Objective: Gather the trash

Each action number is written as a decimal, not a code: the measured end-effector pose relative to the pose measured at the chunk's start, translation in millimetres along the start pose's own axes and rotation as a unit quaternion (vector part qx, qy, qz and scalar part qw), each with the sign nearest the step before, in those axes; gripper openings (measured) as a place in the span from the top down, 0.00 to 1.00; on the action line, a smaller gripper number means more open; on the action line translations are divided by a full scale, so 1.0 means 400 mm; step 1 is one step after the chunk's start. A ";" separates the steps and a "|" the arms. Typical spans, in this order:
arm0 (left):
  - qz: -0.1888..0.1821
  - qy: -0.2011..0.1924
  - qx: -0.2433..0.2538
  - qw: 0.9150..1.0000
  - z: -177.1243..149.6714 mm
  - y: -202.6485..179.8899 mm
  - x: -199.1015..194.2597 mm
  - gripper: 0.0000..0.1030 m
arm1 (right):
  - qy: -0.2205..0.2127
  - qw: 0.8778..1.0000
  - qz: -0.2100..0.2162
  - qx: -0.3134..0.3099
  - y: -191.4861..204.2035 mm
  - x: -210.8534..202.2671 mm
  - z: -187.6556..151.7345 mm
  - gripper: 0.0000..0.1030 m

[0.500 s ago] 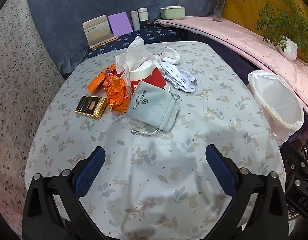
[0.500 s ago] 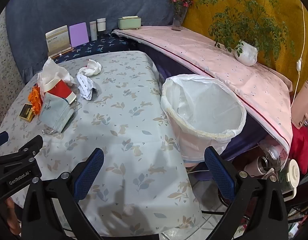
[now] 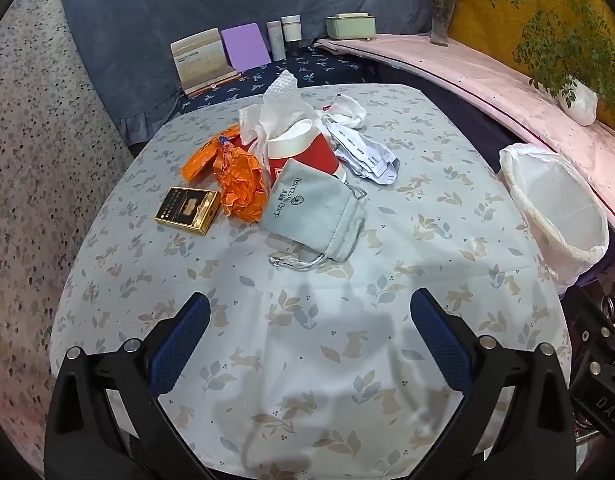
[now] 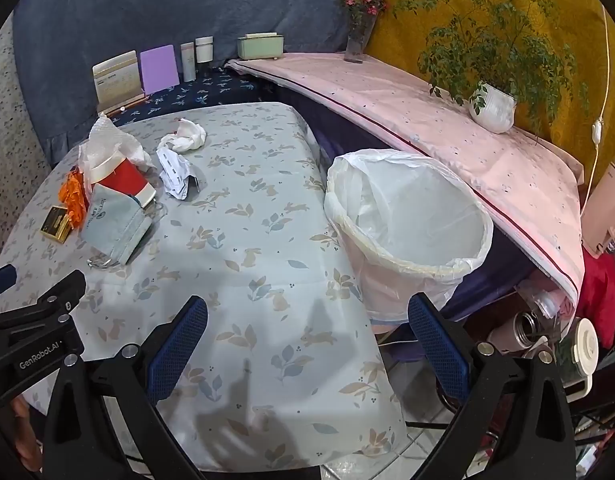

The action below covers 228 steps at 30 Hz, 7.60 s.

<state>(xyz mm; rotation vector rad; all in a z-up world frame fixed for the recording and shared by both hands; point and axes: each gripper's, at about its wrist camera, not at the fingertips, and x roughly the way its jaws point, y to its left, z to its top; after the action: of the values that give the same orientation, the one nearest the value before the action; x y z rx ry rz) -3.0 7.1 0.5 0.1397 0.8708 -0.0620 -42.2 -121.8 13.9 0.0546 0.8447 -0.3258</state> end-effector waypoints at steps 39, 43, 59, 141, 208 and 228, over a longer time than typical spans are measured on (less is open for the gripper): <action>-0.002 0.002 -0.005 1.000 -0.014 0.003 0.003 0.07 | -0.002 1.000 -0.005 -0.005 0.007 -0.002 -0.003 0.07; -0.002 0.004 -0.006 1.000 -0.016 0.002 0.004 0.07 | -0.002 1.000 -0.004 -0.005 0.007 -0.002 -0.002 0.07; -0.003 0.003 -0.001 1.000 -0.008 -0.003 -0.003 0.07 | -0.006 1.000 -0.006 -0.005 0.004 -0.004 0.001 0.07; -0.036 0.009 -0.076 0.996 0.174 0.244 0.293 0.08 | -0.015 0.999 0.035 -0.034 0.219 0.195 0.156 0.07; -0.276 -0.072 0.067 0.956 0.251 -0.183 -0.009 0.74 | -0.079 0.993 0.011 0.092 -0.143 0.130 0.220 0.91; -0.379 -0.015 0.131 0.916 0.276 -0.515 0.069 0.71 | -0.041 0.983 -0.037 0.173 -0.415 0.225 0.128 0.87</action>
<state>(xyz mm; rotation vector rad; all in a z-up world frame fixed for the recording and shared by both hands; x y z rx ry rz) 75.4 -212.9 29.4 0.0434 0.8405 -0.9089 -0.1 -311.8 -5.1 0.3318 0.7014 -0.5397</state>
